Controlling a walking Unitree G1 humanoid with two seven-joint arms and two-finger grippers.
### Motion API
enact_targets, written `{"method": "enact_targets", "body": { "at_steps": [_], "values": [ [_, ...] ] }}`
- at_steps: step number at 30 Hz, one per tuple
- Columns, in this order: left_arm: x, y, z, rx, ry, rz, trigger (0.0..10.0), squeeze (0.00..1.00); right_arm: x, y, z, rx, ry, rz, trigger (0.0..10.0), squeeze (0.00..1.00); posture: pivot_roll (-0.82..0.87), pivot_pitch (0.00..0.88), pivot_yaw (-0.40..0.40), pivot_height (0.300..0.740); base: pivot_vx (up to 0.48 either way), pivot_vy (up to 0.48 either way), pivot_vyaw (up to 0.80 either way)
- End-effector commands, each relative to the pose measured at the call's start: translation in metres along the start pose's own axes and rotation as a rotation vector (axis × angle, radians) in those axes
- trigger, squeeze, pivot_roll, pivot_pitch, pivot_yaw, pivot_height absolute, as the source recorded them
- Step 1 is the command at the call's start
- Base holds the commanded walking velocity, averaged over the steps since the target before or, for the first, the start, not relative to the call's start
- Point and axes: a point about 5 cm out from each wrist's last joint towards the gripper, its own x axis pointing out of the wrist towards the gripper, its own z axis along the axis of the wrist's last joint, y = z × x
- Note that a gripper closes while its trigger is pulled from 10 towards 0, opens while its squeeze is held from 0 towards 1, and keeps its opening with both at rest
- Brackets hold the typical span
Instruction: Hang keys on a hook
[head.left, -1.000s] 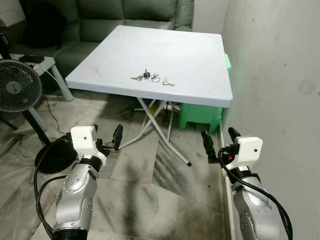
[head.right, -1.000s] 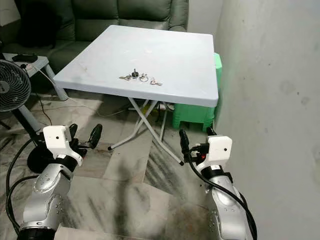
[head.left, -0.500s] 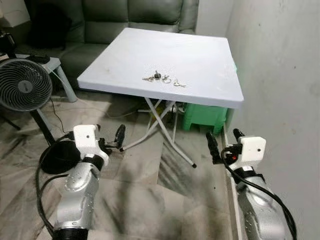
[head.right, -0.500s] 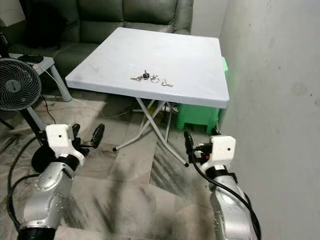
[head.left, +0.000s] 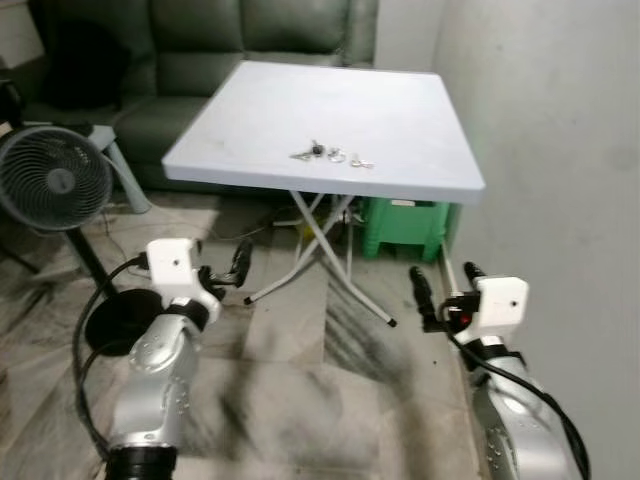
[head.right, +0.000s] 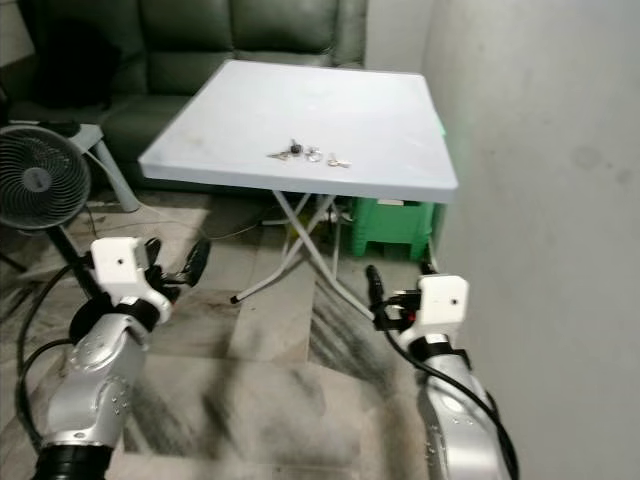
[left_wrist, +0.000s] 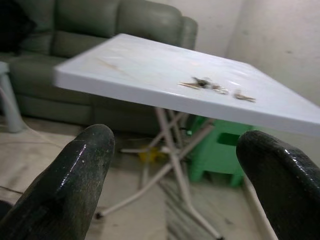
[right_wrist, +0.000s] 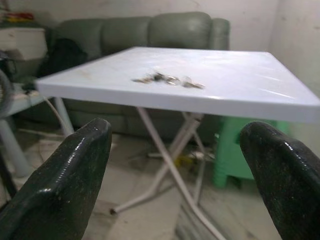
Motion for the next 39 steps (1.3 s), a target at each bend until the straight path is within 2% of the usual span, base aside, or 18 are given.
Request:
{"method": "enact_targets", "body": {
  "at_steps": [1, 10, 39],
  "values": [
    [0.0026, -0.0067, -0.0004, -0.008, 0.004, -0.020, 10.0, 0.00, -0.0020, -0.0079, 0.0034, -0.018, -0.004, -0.025, 10.0, 0.00, -0.07, 0.000, 0.009, 0.740, 0.000, 0.379, 0.00],
    [0.0067, -0.0067, 0.0027, -0.010, -0.002, -0.025, 10.0, 0.00, -0.0011, -0.0088, 0.0051, -0.018, -0.007, -0.032, 10.0, 0.00, -0.07, 0.000, 0.009, 0.740, 0.000, 0.066, 0.00],
    [0.0118, -0.0096, 0.0034, -0.035, -0.009, -0.026, 10.0, 0.00, 0.0023, -0.0101, 0.0076, -0.028, -0.013, -0.029, 10.0, 0.00, -0.07, 0.000, 0.002, 0.740, 0.000, 0.368, 0.00]
  ]
}}
